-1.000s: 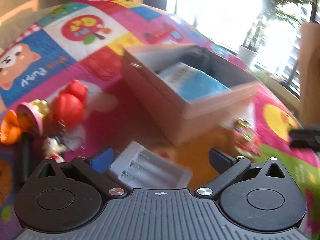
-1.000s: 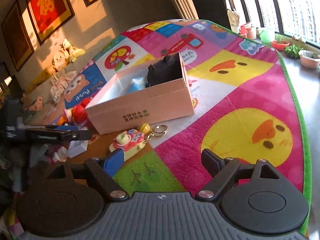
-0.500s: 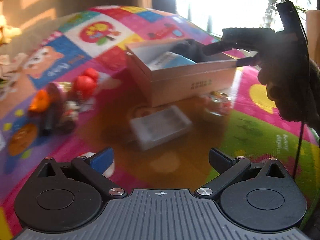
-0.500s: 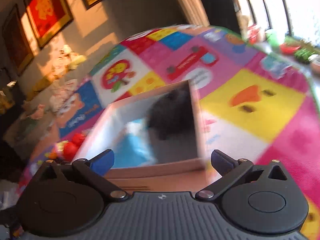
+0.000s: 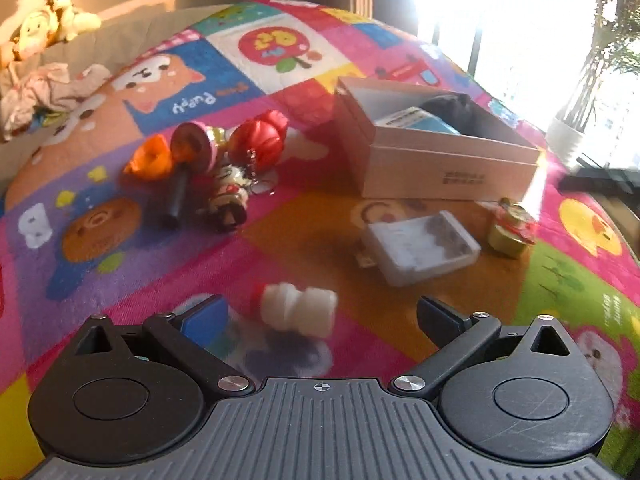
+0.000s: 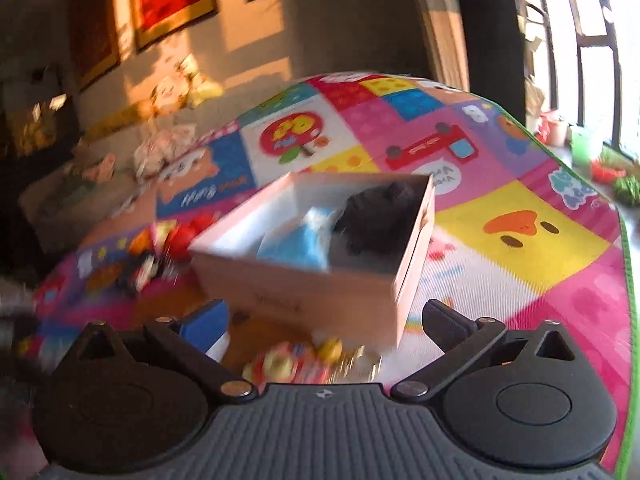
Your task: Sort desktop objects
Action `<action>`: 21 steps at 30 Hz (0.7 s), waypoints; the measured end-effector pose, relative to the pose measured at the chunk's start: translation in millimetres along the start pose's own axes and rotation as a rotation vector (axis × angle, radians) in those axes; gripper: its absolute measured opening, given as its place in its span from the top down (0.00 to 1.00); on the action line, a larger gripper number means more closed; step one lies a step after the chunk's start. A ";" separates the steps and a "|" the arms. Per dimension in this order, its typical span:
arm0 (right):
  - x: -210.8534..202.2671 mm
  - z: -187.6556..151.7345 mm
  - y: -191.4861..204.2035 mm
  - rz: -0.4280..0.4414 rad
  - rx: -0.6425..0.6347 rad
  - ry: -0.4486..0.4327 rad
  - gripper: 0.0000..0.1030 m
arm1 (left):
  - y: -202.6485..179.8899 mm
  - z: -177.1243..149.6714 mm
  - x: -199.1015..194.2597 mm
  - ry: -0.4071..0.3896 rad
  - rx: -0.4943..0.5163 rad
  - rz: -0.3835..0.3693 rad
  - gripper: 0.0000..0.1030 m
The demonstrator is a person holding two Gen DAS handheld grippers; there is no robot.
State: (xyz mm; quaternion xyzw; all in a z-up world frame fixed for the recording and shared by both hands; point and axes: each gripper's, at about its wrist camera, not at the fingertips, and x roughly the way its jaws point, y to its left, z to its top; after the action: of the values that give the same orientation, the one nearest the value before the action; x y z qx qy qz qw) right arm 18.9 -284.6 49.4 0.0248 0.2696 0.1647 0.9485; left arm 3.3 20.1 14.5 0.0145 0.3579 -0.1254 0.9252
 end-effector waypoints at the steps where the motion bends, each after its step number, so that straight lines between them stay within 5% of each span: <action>1: -3.3 -4.7 3.8 0.002 -0.022 0.010 0.00 | 1.3 0.8 2.8 0.004 0.001 -0.001 0.21; 6: -22.0 -28.4 28.2 0.029 -0.169 0.043 0.00 | 2.7 0.5 6.6 0.006 0.024 -0.017 0.33; 9: -18.9 -30.4 36.9 0.037 -0.233 0.060 0.00 | -2.9 -3.5 1.7 -0.003 0.037 -0.027 0.52; 15: 15.4 -19.3 31.6 0.028 -0.216 0.122 0.08 | -17.7 -15.8 -10.7 0.003 0.047 -0.063 0.50; 21: 52.6 -17.2 26.5 0.012 -0.169 0.224 0.27 | -20.3 -18.2 -15.4 -0.004 0.030 -0.068 0.23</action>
State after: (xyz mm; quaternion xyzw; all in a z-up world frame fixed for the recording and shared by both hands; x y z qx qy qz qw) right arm 44.1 -243.2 11.8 -0.0724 0.3589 0.1945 0.9100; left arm -24.6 6.0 12.4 0.0162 0.3545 -0.1621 0.9208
